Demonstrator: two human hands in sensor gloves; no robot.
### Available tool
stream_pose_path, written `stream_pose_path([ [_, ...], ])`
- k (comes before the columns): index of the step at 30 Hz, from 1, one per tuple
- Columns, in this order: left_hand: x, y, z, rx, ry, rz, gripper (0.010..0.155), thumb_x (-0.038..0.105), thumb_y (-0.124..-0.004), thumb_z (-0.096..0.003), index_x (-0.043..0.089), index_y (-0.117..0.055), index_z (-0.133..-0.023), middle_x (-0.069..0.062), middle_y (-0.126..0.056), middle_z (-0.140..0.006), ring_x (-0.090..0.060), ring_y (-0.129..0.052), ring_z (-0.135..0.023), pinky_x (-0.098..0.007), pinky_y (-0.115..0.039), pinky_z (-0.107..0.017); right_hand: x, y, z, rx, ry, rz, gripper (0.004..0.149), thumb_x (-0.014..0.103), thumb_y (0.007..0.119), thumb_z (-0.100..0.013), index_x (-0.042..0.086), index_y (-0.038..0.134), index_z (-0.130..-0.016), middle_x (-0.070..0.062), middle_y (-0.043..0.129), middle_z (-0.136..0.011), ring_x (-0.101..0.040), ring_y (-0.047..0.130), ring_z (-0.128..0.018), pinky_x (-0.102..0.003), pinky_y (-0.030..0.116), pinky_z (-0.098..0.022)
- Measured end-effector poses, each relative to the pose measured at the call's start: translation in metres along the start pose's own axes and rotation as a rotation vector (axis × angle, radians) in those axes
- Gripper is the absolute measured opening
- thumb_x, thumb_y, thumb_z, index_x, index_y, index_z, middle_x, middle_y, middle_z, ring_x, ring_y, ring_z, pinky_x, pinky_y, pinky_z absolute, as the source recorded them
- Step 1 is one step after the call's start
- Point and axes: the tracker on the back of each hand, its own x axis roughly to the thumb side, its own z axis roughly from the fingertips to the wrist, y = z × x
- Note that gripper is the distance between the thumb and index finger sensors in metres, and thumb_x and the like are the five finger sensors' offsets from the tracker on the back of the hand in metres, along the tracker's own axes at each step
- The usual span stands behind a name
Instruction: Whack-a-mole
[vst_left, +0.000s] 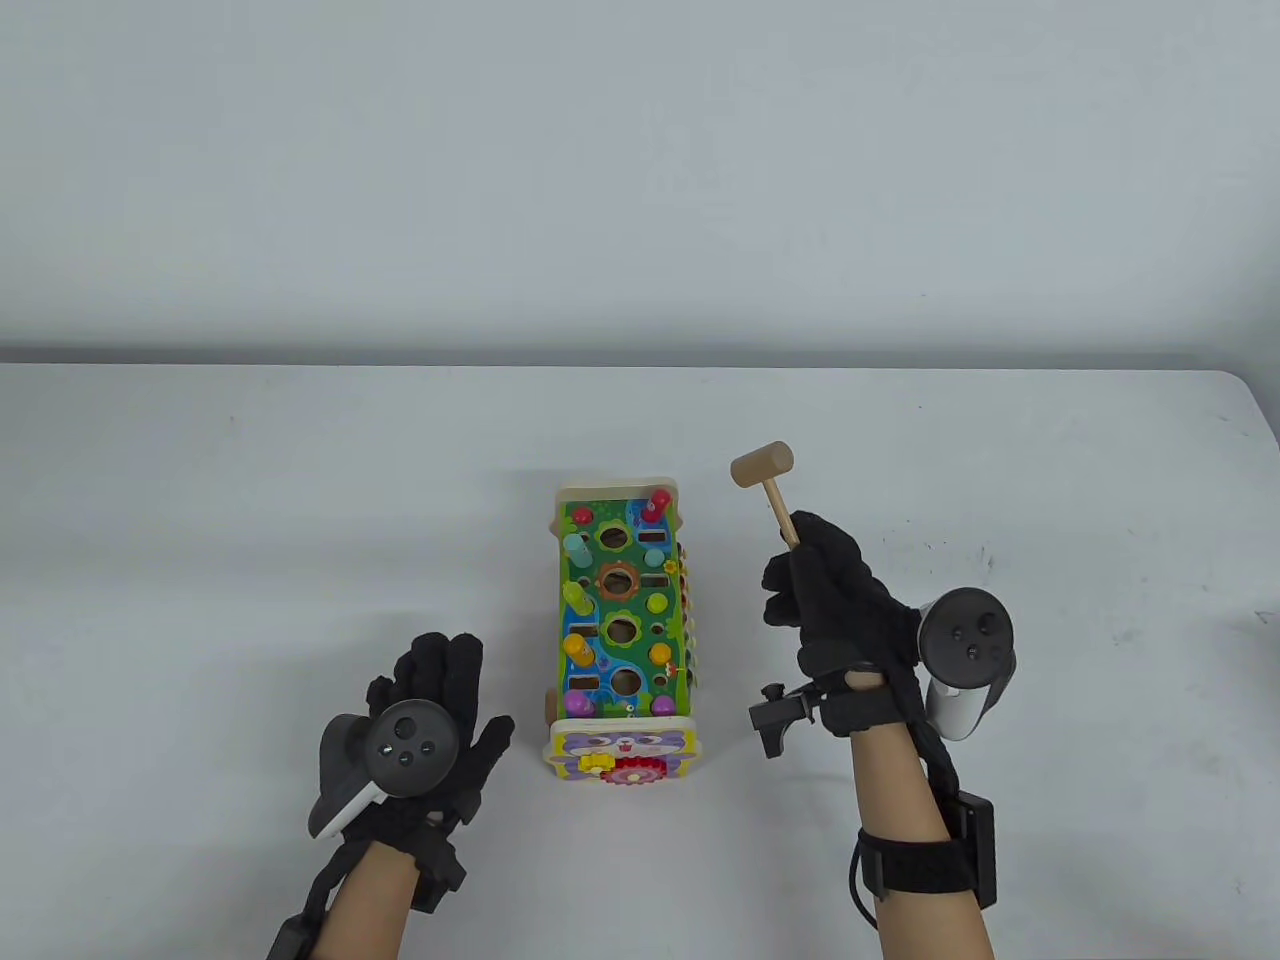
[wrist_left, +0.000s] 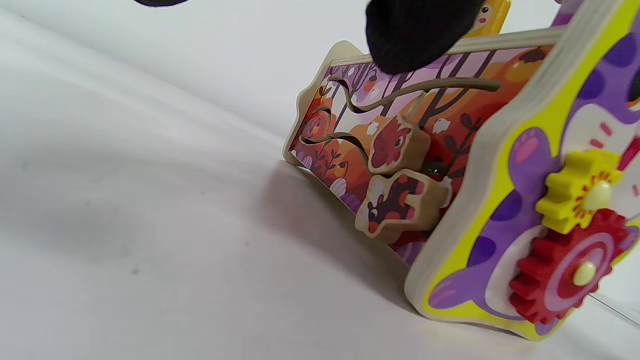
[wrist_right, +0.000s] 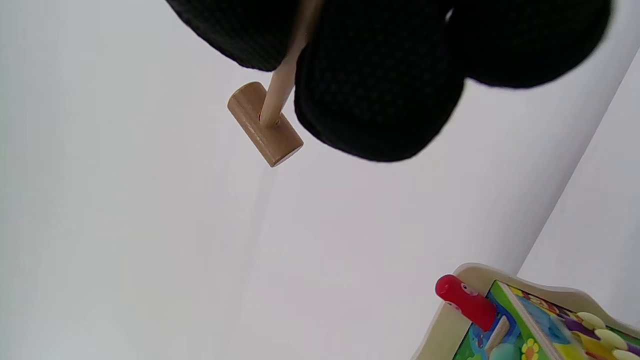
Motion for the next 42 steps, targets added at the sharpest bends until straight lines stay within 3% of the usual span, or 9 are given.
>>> stream_pose_path([
  [12, 0.001, -0.002, -0.001, -0.022, -0.002, 0.013, 0.082, 0.042, -0.063, -0.0567, 0.006, -0.014, -0.112, -0.037, -0.015, -0.112, -0.069, -0.029, -0.102, -0.083, -0.024, -0.063, -0.044, 0.057, -0.026, 0.168, 0.18, 0.288, 0.045, 0.026, 0.063, -0.059, 0.004, 0.069, -0.098, -0.013, 0.087, -0.072, -0.023, 0.094, -0.044, -0.049, 0.075, -0.042],
  [15, 0.001, -0.003, -0.001, -0.035, -0.004, 0.018, 0.082, 0.042, -0.063, -0.0568, 0.006, -0.014, -0.112, -0.037, -0.015, -0.112, -0.069, -0.028, -0.102, -0.083, -0.024, -0.063, -0.053, 0.066, -0.032, 0.278, 0.228, 0.388, 0.045, 0.024, 0.066, -0.057, 0.002, 0.074, -0.095, -0.016, 0.09, -0.069, -0.026, 0.096, -0.039, -0.051, 0.075, -0.038],
  [18, 0.001, -0.003, -0.001, -0.035, -0.003, 0.024, 0.082, 0.042, -0.063, -0.0568, 0.006, -0.014, -0.112, -0.037, -0.015, -0.112, -0.069, -0.028, -0.102, -0.083, -0.024, -0.063, -0.05, 0.06, -0.028, 0.198, 0.19, 0.343, 0.045, 0.025, 0.065, -0.057, 0.002, 0.073, -0.095, -0.014, 0.09, -0.068, -0.023, 0.095, -0.038, -0.049, 0.076, -0.038],
  [26, 0.002, -0.004, -0.001, -0.027, -0.011, 0.026, 0.082, 0.042, -0.063, -0.0569, 0.006, -0.013, -0.112, -0.037, -0.016, -0.112, -0.068, -0.029, -0.103, -0.083, -0.025, -0.064, -0.032, 0.031, -0.014, 0.132, 0.107, 0.183, 0.046, 0.022, 0.065, -0.056, -0.004, 0.072, -0.093, -0.018, 0.09, -0.065, -0.025, 0.095, -0.034, -0.05, 0.076, -0.034],
  [34, 0.007, -0.001, 0.001, 0.046, -0.063, 0.065, 0.081, 0.042, -0.063, -0.0565, 0.006, -0.018, -0.113, -0.038, -0.025, -0.112, -0.068, -0.039, -0.101, -0.082, -0.032, -0.064, -0.008, 0.023, 0.026, 0.169, 0.011, 0.115, 0.047, 0.023, 0.065, -0.056, -0.006, 0.071, -0.093, -0.019, 0.089, -0.064, -0.025, 0.095, -0.033, -0.05, 0.076, -0.032],
  [42, 0.016, 0.006, 0.009, 0.172, -0.132, 0.157, 0.078, 0.042, -0.064, -0.0558, 0.004, -0.027, -0.114, -0.038, -0.043, -0.11, -0.065, -0.059, -0.095, -0.078, -0.043, -0.064, -0.015, 0.031, 0.064, 0.241, -0.002, 0.094, 0.047, 0.023, 0.065, -0.056, -0.006, 0.071, -0.093, -0.019, 0.089, -0.064, -0.024, 0.095, -0.033, -0.05, 0.076, -0.032],
])
